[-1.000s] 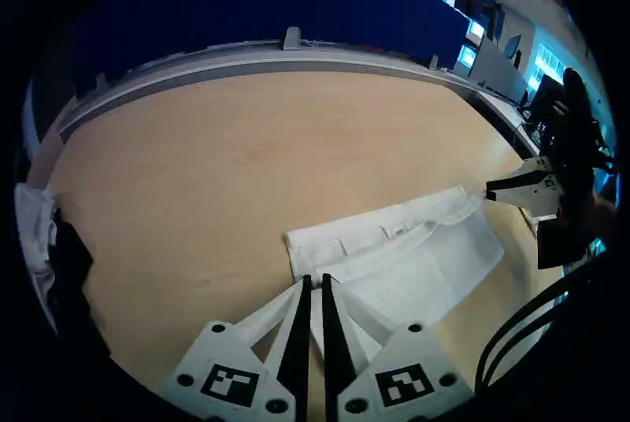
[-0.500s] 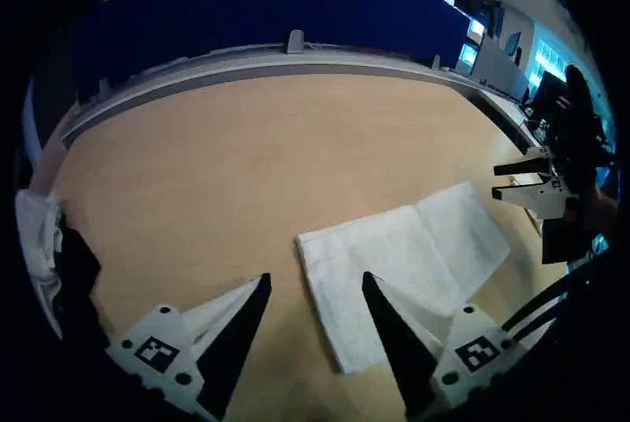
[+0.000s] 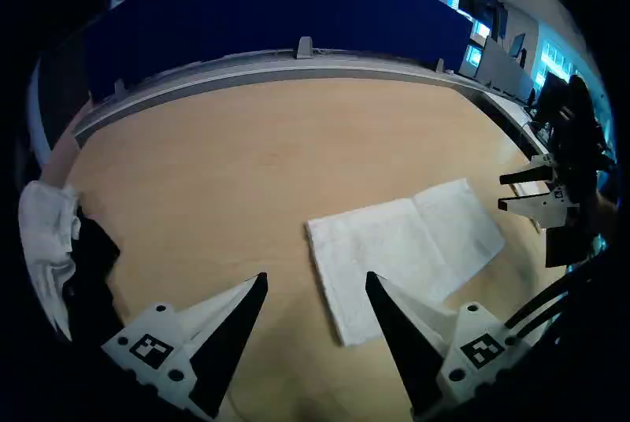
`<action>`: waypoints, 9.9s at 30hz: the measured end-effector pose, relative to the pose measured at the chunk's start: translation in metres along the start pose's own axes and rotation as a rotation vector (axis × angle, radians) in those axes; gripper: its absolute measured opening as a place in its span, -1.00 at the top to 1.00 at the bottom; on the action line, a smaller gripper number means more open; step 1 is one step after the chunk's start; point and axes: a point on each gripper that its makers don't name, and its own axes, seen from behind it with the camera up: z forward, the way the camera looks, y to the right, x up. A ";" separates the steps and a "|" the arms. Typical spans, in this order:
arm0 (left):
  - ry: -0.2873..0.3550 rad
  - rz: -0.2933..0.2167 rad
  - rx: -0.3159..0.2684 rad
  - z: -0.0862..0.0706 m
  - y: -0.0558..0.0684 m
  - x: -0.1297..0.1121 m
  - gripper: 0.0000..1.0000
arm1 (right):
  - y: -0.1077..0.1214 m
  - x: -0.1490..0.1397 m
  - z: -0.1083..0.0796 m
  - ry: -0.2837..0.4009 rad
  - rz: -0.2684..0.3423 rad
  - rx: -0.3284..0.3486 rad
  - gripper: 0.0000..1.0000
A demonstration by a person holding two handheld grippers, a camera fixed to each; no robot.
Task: Fold towel
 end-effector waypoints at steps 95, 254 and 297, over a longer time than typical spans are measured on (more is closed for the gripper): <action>0.012 -0.211 0.126 -0.147 -0.023 -0.099 -0.85 | -0.115 0.064 -0.021 -0.038 -0.568 0.146 0.93; 0.068 -0.177 0.082 -0.152 0.009 -0.060 -0.85 | 0.033 0.129 -0.131 0.232 -0.261 -0.099 0.93; 0.054 -0.130 0.079 -0.150 0.035 -0.048 -0.85 | 0.212 0.006 -0.186 0.051 -0.146 -0.295 0.93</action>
